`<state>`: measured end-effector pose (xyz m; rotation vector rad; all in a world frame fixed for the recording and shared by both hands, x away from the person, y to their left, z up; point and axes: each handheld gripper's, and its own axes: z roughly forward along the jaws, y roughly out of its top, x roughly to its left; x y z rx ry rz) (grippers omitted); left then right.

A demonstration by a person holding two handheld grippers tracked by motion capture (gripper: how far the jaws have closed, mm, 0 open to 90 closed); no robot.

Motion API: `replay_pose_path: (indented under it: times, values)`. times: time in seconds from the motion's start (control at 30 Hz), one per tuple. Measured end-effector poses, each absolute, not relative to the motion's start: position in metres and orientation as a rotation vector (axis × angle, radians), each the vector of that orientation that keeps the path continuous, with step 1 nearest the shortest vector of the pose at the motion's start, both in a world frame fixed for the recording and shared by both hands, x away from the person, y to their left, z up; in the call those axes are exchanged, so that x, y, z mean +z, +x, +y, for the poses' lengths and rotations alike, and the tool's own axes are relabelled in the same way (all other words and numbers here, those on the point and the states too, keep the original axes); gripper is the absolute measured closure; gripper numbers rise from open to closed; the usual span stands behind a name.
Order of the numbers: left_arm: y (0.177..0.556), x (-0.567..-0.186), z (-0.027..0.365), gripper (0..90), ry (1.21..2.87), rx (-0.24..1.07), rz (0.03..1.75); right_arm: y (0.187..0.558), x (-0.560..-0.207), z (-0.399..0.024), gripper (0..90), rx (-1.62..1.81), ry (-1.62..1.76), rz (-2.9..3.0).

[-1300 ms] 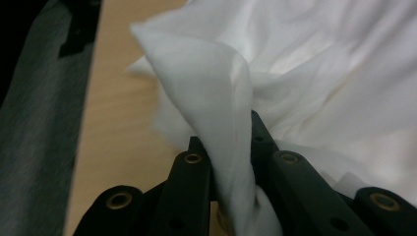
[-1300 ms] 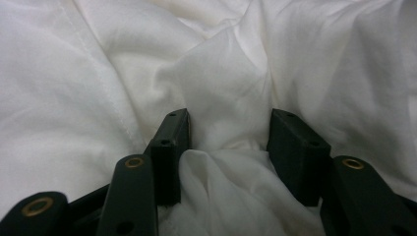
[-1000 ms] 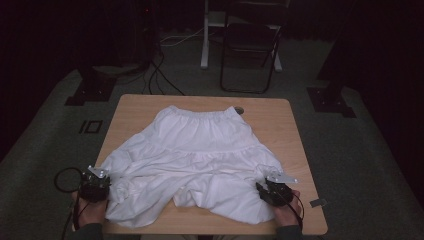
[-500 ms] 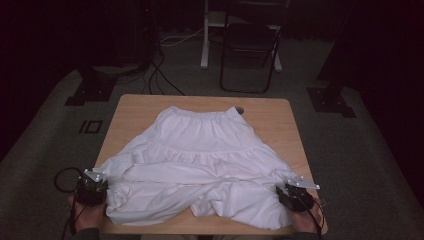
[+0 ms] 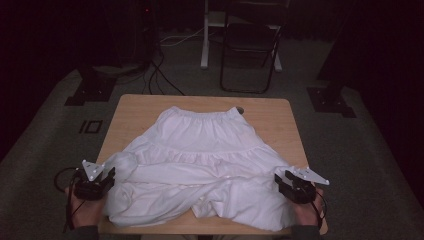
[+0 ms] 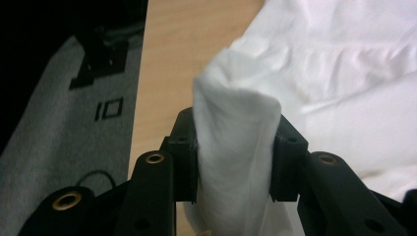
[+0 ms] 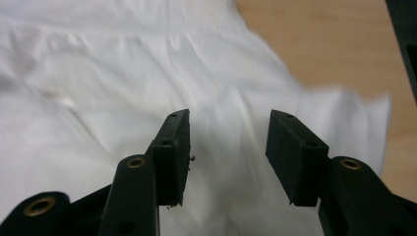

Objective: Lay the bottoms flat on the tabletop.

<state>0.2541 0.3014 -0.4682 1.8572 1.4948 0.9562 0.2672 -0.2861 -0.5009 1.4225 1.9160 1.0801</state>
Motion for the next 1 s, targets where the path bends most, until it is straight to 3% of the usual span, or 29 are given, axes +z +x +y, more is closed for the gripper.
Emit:
replay_pose_path:
  times: [0.33, 0.5, 0.77, 1.0]
  values:
    - [0.271, -0.458, 0.267, 61.1, 1.869, 0.955, 1.396, 0.304, -0.493, -0.257, 51.5, 1.02, 1.351, 1.972]
    - [0.287, -0.479, 0.252, 62.0, 1.948, 0.929, 1.405, 0.332, -0.519, -0.247, 51.7, 0.802, 1.429, 2.037]
    - [0.29, -0.517, 0.258, 65.4, 2.013, 0.86, 1.499, 0.312, -0.533, -0.259, 50.6, 0.772, 1.447, 2.064]
    - [0.283, -0.528, 0.27, 66.8, 2.005, 0.846, 1.554, 0.283, -0.538, -0.271, 51.0, 0.729, 1.46, 2.102]
